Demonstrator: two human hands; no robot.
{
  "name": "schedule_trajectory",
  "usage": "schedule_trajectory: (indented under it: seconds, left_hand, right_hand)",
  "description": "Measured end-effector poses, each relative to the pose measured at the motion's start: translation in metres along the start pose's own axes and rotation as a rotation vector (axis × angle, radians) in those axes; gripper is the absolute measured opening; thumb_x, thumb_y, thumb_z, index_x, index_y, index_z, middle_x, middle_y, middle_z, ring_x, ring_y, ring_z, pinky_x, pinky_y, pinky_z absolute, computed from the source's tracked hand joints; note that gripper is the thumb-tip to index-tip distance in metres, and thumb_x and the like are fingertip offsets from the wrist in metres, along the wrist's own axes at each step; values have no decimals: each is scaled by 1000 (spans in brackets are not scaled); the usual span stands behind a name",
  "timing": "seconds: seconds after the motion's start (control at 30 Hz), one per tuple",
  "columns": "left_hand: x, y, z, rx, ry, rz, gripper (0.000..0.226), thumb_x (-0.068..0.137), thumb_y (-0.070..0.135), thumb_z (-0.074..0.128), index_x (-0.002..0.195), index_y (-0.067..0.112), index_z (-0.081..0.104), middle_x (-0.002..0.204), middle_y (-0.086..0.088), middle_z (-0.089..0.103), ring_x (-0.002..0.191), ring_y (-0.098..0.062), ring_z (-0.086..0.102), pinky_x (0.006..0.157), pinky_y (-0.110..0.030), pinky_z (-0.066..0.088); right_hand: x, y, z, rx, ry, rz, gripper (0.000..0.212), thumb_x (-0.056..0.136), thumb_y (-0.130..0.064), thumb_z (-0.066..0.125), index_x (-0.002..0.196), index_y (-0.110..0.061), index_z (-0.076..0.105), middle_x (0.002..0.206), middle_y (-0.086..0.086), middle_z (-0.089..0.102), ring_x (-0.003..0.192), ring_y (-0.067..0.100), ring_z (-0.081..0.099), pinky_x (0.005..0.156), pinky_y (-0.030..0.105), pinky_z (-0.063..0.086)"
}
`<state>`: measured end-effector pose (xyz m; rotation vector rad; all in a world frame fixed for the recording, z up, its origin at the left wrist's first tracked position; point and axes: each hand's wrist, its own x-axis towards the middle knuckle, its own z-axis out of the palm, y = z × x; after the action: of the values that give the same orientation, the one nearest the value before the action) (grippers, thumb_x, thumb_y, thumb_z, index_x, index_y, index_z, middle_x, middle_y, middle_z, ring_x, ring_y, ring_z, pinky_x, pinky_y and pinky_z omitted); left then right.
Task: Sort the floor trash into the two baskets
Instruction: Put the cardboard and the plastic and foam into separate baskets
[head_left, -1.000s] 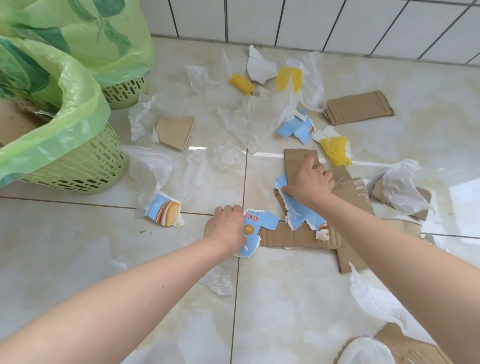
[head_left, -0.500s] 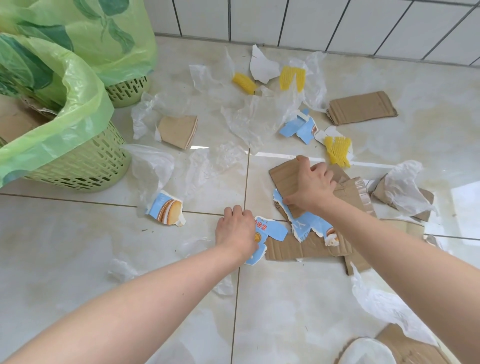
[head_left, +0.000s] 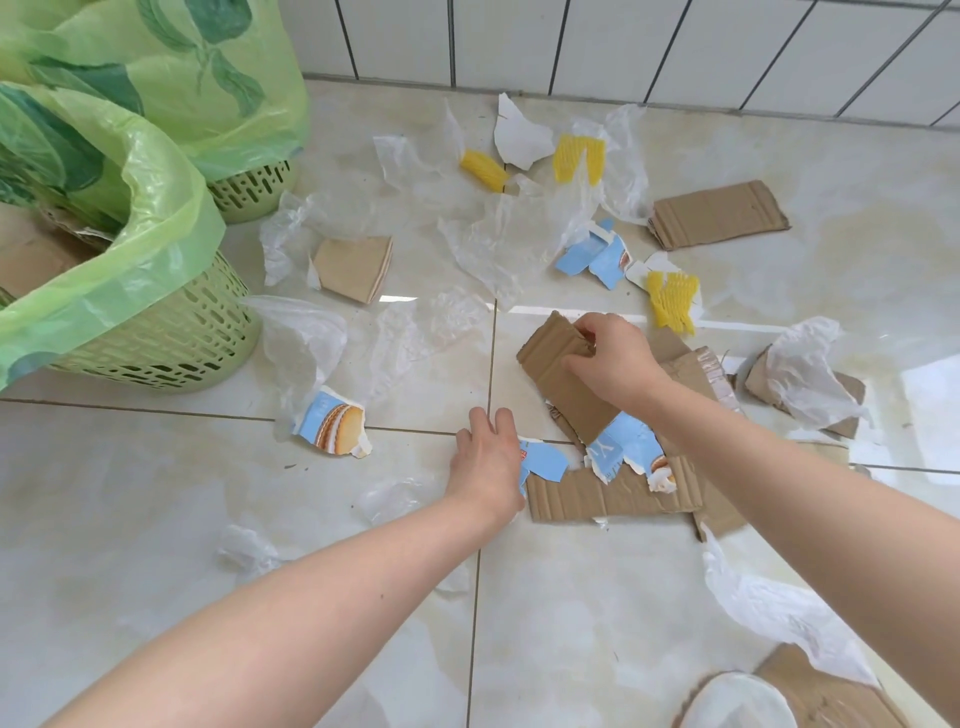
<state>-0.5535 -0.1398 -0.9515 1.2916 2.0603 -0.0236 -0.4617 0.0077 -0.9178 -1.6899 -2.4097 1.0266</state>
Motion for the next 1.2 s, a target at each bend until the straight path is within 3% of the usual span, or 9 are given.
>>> schedule_trajectory:
  seconds: [0.13,0.27,0.4,0.47,0.67,0.8,0.87,1.07,1.2]
  left_hand:
    - [-2,-2,0,-3,-4,-43,65,72,18,77,121,11,35,120,-10,39,111,-28,42,80,-33,41]
    - [-3,0,0,164,71,-84,72,68,30,80,121,13,34,123,-8,32,109,-29,37,72,-32,35]
    - [2,0,-2,74,0,-144,75,66,24,83,121,14,32,121,-8,31,107,-29,40,68,-33,40]
    - [4,-2,-5,10,-9,-142,77,63,22,84,120,14,31,120,-9,31,106,-29,39,76,-31,41]
    - [2,-9,-16,-191,-93,1,59,72,7,74,117,16,37,107,-9,55,91,-28,59,70,-33,50]
    - [4,-27,-55,-278,-125,90,29,70,14,78,84,24,55,75,6,59,67,-12,55,52,-14,39]
    - [4,-44,-81,-276,-146,93,21,71,14,77,79,23,60,75,6,63,67,-12,58,56,-19,44]
    - [14,-109,-130,134,-63,-8,11,77,14,70,82,15,60,82,-5,62,74,-23,57,57,-27,41]
    - [19,-145,-118,500,-136,-21,20,78,20,68,98,19,67,104,-3,58,92,-20,55,72,-25,45]
  right_hand:
    - [-3,-2,-14,210,-31,21,15,85,-12,59,99,-11,61,91,1,60,87,21,56,62,26,42]
    - [-14,-1,-18,308,-26,28,14,85,-14,63,98,-10,62,95,5,64,87,21,59,72,33,47]
    - [-29,5,-19,355,-30,29,13,84,-13,64,96,-9,63,91,5,65,76,17,57,67,29,47]
    - [-36,9,-21,374,-23,39,9,84,-13,65,93,-11,62,83,-1,63,71,14,55,60,23,44]
    - [-51,23,-34,465,14,90,7,87,-12,64,94,-14,62,83,-2,62,66,8,56,52,9,43]
    - [-55,30,-43,513,-17,136,14,88,-14,63,101,-10,66,96,6,69,79,16,64,62,20,49]
    - [-57,32,-46,497,-82,129,13,89,-13,62,101,-10,67,93,4,70,78,12,65,62,17,50]
    - [-68,34,-39,220,-286,32,13,89,-17,60,80,-9,58,73,-5,53,64,7,49,54,14,38]
    - [-76,34,-23,-101,-436,-61,25,86,-18,59,69,-14,42,74,2,45,70,20,44,60,31,34]
